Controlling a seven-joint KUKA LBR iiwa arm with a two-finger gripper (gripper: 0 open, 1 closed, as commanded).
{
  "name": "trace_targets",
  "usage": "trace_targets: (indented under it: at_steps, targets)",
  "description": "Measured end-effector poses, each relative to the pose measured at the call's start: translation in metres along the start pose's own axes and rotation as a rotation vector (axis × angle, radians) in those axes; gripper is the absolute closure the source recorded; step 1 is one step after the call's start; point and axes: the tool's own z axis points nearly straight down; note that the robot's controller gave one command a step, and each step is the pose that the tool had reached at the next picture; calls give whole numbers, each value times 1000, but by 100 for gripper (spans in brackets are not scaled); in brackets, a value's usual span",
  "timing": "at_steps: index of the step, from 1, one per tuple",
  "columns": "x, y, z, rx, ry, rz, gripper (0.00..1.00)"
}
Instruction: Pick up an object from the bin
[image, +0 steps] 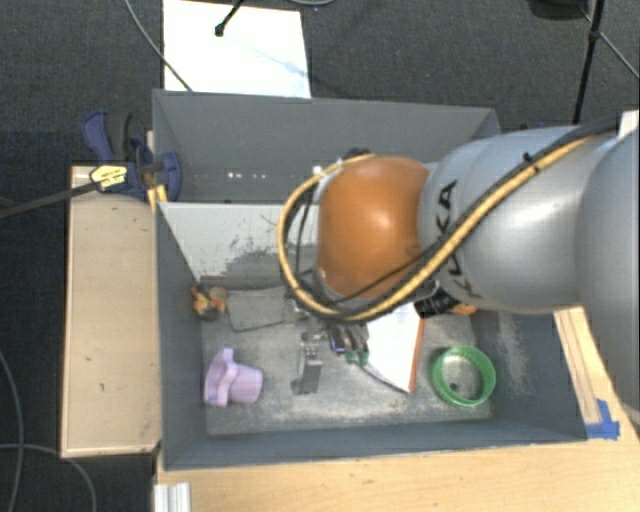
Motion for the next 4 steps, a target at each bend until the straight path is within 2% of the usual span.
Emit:
trace_targets:
  at_steps: [1,2,3,4]
  targets:
    - [-2,-1,-5,-2,-7,5,0]
    - [-21,-6,4,-3,-10,-61,0]
    - [-68,-30,42,0,-13,-330,0]
    - [-67,-38,1,0,0,-253,0]
